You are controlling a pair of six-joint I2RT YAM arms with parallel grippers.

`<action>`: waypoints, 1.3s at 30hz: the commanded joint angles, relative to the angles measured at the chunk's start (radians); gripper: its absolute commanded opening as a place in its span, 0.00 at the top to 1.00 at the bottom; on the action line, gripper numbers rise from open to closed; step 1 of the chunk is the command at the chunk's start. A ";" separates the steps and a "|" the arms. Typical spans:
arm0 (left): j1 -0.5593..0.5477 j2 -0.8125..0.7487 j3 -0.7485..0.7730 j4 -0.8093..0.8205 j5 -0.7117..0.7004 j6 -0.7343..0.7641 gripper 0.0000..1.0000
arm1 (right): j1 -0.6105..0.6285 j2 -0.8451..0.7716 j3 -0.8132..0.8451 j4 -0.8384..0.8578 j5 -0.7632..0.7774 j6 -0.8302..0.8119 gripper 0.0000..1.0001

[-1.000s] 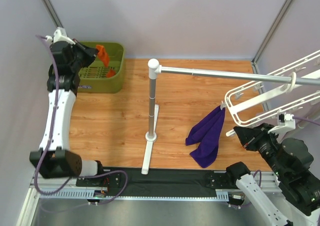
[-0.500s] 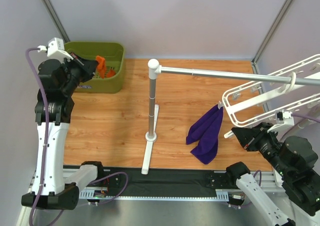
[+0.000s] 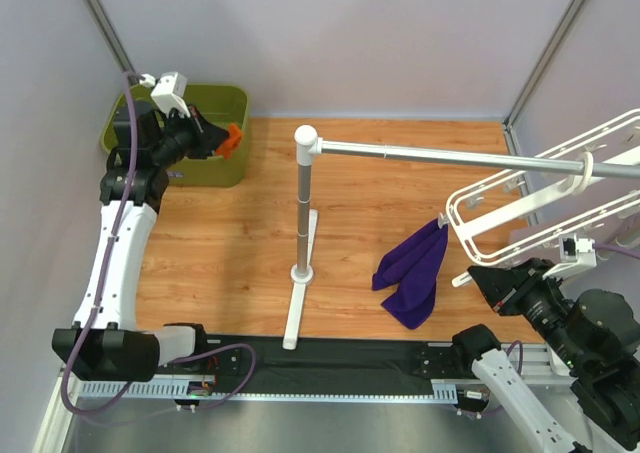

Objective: Clip the socks to the hanger
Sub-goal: Place the sock at the center of the board.

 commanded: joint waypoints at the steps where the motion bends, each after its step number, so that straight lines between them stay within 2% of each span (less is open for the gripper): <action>1: 0.009 -0.024 -0.117 0.294 0.285 -0.096 1.00 | 0.000 -0.008 -0.022 -0.122 -0.029 0.025 1.00; 5: 0.009 -0.090 -0.301 0.518 0.374 -0.310 1.00 | -0.001 -0.011 -0.035 -0.119 -0.057 0.009 1.00; 11: 0.009 -0.315 -0.496 0.512 0.294 -0.512 1.00 | 0.000 0.003 -0.049 -0.099 -0.111 -0.025 1.00; 17: 0.009 -0.680 -0.598 0.279 0.251 -0.556 1.00 | 0.000 -0.005 -0.078 -0.071 -0.150 -0.031 1.00; 24: 0.009 -0.905 -0.616 -0.008 0.335 -0.550 1.00 | 0.000 0.000 -0.068 -0.102 -0.144 -0.076 1.00; 28: 0.009 -0.981 -0.630 -0.288 0.348 -0.454 1.00 | 0.000 -0.006 -0.066 -0.111 -0.160 -0.087 1.00; 29: 0.009 -1.000 -0.654 -0.303 0.357 -0.446 1.00 | 0.000 -0.011 -0.069 -0.110 -0.161 -0.088 1.00; 32: 0.009 -1.043 -0.724 -0.281 0.389 -0.446 1.00 | 0.000 -0.024 -0.089 -0.097 -0.180 -0.091 1.00; 37: -0.001 -0.968 -0.762 -0.213 0.375 -0.437 1.00 | -0.001 -0.047 -0.131 -0.091 -0.213 -0.062 1.00; 39: -0.098 -0.893 -0.777 -0.122 0.304 -0.448 1.00 | 0.000 -0.061 -0.154 -0.079 -0.233 -0.039 1.00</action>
